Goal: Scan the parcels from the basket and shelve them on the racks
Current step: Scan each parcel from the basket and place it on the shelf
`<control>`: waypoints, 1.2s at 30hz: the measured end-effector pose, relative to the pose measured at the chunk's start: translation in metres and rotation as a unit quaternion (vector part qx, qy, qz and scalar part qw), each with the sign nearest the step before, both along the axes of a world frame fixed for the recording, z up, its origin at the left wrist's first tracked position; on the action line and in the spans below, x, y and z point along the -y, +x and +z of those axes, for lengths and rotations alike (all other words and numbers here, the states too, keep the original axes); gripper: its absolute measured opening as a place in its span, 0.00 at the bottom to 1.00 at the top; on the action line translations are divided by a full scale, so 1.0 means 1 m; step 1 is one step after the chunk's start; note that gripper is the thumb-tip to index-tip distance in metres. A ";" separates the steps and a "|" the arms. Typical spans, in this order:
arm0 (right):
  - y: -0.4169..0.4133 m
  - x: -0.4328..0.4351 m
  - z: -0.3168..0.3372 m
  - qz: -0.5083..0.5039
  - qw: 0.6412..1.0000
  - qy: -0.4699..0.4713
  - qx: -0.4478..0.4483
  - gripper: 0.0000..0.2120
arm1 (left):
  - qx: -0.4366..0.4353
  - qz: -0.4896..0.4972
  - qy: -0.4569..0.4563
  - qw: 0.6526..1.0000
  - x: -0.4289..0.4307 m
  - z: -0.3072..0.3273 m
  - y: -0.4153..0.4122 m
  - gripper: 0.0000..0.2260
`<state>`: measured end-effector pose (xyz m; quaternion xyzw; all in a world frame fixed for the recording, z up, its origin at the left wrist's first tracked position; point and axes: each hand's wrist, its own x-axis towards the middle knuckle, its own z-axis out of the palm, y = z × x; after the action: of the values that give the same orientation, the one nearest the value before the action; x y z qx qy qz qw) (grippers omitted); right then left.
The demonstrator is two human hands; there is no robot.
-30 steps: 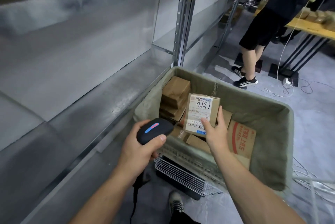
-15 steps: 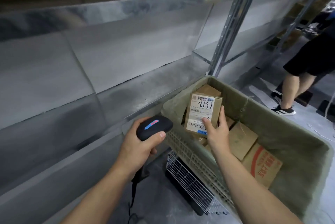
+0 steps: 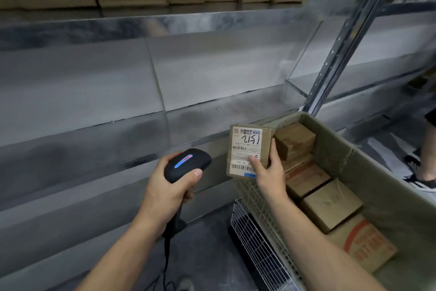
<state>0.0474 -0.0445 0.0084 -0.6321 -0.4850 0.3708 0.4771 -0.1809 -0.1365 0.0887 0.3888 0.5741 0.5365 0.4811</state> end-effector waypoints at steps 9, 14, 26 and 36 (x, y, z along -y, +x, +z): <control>-0.055 0.006 0.018 0.097 0.995 0.027 -0.006 0.36 | 0.003 0.101 0.021 0.995 0.036 0.000 -0.037 0.30; -0.103 0.011 0.031 0.163 0.986 0.043 -0.008 0.34 | 0.001 0.165 0.037 0.986 0.064 0.005 -0.073 0.33; -0.287 0.063 0.053 0.306 0.948 0.056 -0.070 0.29 | 0.002 0.305 0.060 0.950 0.162 0.018 -0.215 0.35; -0.466 0.136 0.061 0.398 0.910 0.080 -0.086 0.27 | -0.014 0.396 0.076 0.915 0.259 0.030 -0.362 0.30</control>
<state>-0.4187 -0.1806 0.0691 -0.3122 -0.6813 0.5428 0.3790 -0.5429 -0.3958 0.1189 0.1722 0.6453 0.7195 0.1903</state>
